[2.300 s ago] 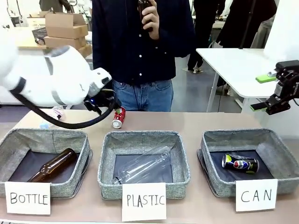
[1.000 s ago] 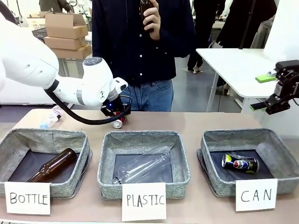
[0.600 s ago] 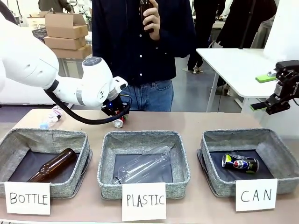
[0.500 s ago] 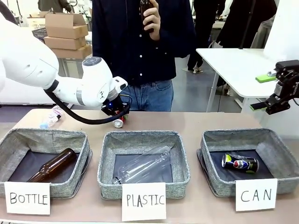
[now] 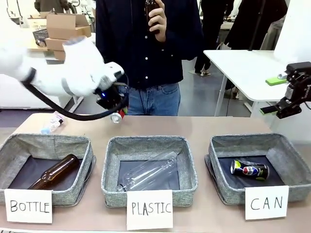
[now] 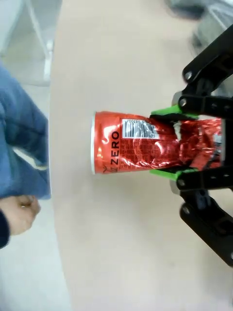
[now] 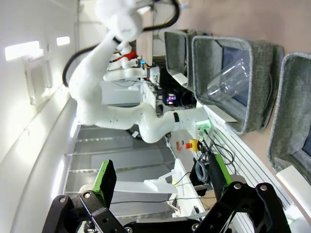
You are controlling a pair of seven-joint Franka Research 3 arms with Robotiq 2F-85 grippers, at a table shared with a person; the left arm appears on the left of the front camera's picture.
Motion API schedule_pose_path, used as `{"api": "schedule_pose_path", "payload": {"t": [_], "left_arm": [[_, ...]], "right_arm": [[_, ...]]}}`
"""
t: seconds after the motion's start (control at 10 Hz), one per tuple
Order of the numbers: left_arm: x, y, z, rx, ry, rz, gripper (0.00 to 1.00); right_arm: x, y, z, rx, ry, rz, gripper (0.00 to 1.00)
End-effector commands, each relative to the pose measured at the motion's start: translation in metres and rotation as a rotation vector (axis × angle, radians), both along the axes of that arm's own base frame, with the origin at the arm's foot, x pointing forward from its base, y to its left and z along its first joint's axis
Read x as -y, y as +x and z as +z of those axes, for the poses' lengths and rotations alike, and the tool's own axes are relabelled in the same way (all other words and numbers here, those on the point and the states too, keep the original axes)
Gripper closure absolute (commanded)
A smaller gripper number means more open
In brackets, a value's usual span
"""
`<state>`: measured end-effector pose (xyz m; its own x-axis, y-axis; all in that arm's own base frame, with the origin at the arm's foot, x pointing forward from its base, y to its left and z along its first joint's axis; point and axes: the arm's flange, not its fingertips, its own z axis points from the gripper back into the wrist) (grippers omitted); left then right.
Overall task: Sort the can waste into the basket.
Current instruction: Pick up the can waste from the table and place it in the right Fabric basket.
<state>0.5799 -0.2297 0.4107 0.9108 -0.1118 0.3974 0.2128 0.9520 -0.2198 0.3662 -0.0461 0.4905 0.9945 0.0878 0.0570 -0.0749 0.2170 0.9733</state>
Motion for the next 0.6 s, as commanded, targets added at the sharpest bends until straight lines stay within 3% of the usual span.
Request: {"api": "schedule_pose_path", "payload": {"t": [0.0,0.3,0.4,0.5], "left_arm": [[-0.085,-0.101,0.072,-0.085,-0.169,-0.302,1.00],[-0.138,-0.208,0.078,-0.167,-0.289,-0.824,1.00],[-0.143,-0.223,0.066,-0.109,-0.320,-0.871,1.00],[-0.041,-0.183,0.122,-0.035,-0.292,-0.565,1.00]], "right_arm": [[0.002,-0.001,0.001,0.019,-0.001,0.015,0.00],[0.002,-0.001,0.001,0.019,-0.001,0.015,0.00],[0.002,-0.001,0.001,0.019,-0.001,0.015,0.00],[0.002,-0.001,0.001,0.019,-0.001,0.015,0.00]]}}
